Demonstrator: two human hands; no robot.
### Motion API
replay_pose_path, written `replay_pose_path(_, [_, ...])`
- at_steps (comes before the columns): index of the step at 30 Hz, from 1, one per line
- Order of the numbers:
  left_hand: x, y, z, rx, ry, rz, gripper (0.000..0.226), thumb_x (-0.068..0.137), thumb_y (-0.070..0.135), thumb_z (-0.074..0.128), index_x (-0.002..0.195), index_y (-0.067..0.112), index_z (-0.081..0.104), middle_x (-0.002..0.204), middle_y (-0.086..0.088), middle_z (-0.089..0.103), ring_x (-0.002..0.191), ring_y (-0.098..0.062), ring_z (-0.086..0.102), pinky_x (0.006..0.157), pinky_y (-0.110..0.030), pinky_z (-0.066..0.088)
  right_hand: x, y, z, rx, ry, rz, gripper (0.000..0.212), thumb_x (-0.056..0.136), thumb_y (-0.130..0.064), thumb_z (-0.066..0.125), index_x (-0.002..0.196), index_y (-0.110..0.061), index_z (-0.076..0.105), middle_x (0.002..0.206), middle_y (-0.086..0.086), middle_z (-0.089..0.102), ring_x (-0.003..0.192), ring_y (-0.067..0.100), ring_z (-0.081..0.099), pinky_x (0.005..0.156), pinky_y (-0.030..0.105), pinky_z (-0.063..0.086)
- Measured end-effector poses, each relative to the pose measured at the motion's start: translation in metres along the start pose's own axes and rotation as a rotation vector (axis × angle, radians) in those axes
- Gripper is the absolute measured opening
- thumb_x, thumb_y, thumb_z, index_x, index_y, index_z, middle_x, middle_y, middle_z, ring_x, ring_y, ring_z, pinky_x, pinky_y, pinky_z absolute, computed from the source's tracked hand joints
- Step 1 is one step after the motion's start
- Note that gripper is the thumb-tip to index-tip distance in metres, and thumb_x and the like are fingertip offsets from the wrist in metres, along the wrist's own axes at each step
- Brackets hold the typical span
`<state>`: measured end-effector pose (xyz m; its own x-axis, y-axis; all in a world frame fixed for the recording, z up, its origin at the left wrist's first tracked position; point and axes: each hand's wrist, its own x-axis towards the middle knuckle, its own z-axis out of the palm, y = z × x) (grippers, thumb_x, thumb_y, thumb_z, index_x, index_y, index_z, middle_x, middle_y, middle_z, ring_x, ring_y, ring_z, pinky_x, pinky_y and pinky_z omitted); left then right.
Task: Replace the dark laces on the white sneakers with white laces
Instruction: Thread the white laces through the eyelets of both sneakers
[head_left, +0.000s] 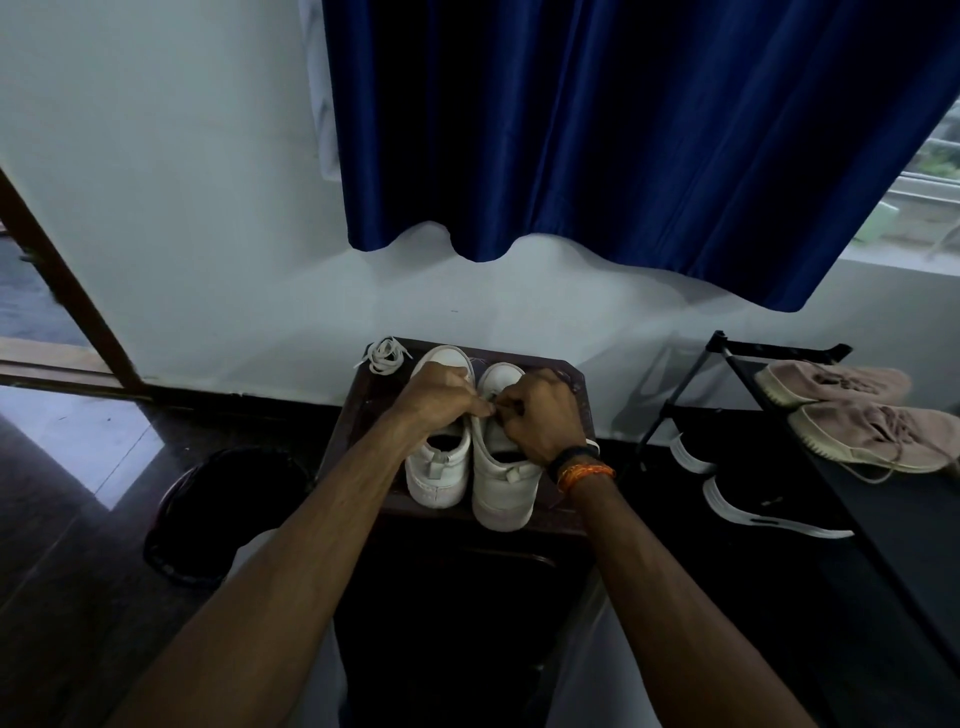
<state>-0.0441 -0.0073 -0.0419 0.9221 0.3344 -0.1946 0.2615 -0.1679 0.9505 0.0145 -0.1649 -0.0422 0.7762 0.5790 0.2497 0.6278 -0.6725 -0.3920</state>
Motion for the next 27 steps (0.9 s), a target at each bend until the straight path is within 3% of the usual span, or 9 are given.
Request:
replay_pose_path(3, [-0.005, 0.006, -0.002, 0.003, -0.020, -0.025, 0.027, 0.073, 0.024, 0.085, 0.092, 0.005, 0.078, 0.119, 0.011, 0.059, 0.110, -0.006, 0.054, 0.102, -0.033, 0.044, 0.000, -0.002, 0.002, 0.012, 0.004, 0.039, 0.008, 0.076, -0.016, 0.072, 0.078, -0.020, 0.078, 0.076, 0.013, 0.070, 0.082, 0.035, 0.064, 0.067, 0.034, 0.049])
replay_pose_path(5, [-0.009, 0.012, -0.002, -0.012, -0.010, -0.047, 0.017, 0.062, 0.037, 0.077, 0.072, 0.025, 0.073, 0.087, 0.011, 0.062, 0.087, -0.012, 0.055, 0.087, -0.036, 0.044, -0.001, -0.004, 0.002, 0.060, 0.011, 0.094, 0.013, 0.074, -0.011, 0.071, 0.078, -0.022, 0.078, 0.078, 0.008, 0.073, 0.081, 0.032, 0.067, 0.067, 0.033, 0.051])
replay_pose_path(6, [-0.009, 0.013, -0.002, 0.004, 0.006, -0.040, 0.016, 0.059, 0.038, 0.071, 0.065, 0.024, 0.067, 0.077, 0.008, 0.058, 0.079, -0.013, 0.052, 0.083, -0.036, 0.042, -0.002, -0.006, 0.002, 0.091, 0.027, 0.114, 0.014, 0.074, -0.010, 0.071, 0.078, -0.022, 0.077, 0.079, 0.005, 0.074, 0.081, 0.030, 0.068, 0.068, 0.034, 0.052])
replay_pose_path(9, [-0.009, 0.010, -0.002, 0.249, 0.037, 0.028, 0.021, 0.078, 0.022, 0.063, 0.083, 0.005, 0.074, 0.085, 0.002, 0.065, 0.084, -0.014, 0.057, 0.080, -0.030, 0.043, -0.004, -0.009, -0.002, 0.194, 0.091, 0.190, 0.018, 0.070, -0.007, 0.075, 0.076, -0.023, 0.069, 0.077, -0.001, 0.073, 0.080, 0.026, 0.069, 0.069, 0.033, 0.052])
replay_pose_path(14, [-0.008, 0.014, -0.002, 0.464, 0.068, 0.136, 0.021, 0.082, 0.001, 0.062, 0.089, 0.011, 0.080, 0.091, -0.003, 0.076, 0.090, -0.013, 0.067, 0.072, -0.019, 0.043, -0.005, -0.009, -0.001, 0.254, 0.121, 0.170, 0.022, 0.067, -0.001, 0.066, 0.076, -0.020, 0.061, 0.069, -0.007, 0.067, 0.073, 0.026, 0.067, 0.069, 0.040, 0.054])
replay_pose_path(21, [-0.005, 0.028, 0.003, 0.715, 0.038, 0.229, 0.017, 0.079, -0.001, 0.062, 0.084, 0.003, 0.078, 0.092, -0.013, 0.074, 0.091, -0.026, 0.068, 0.082, -0.037, 0.055, -0.005, -0.006, -0.001, 0.263, 0.102, 0.134, 0.034, 0.068, 0.001, 0.063, 0.085, -0.028, 0.065, 0.067, -0.009, 0.070, 0.075, 0.020, 0.070, 0.071, 0.038, 0.056])
replay_pose_path(24, [-0.002, 0.033, -0.002, 0.748, 0.041, 0.245, 0.012, 0.077, 0.004, 0.064, 0.074, 0.003, 0.075, 0.084, -0.013, 0.074, 0.084, -0.028, 0.069, 0.075, -0.037, 0.057, -0.004, -0.003, 0.003, 0.224, 0.108, 0.105, 0.034, 0.066, -0.010, 0.065, 0.096, -0.025, 0.071, 0.084, 0.001, 0.075, 0.084, 0.027, 0.071, 0.074, 0.040, 0.057])
replay_pose_path(27, [0.001, 0.035, -0.009, 0.659, 0.076, 0.200, 0.010, 0.075, 0.003, 0.064, 0.073, -0.003, 0.072, 0.086, -0.018, 0.074, 0.075, -0.027, 0.068, 0.068, -0.040, 0.056, -0.005, -0.003, 0.001, 0.143, 0.180, 0.079, 0.030, 0.062, -0.005, 0.074, 0.089, -0.018, 0.075, 0.087, 0.002, 0.075, 0.086, 0.029, 0.067, 0.076, 0.036, 0.053])
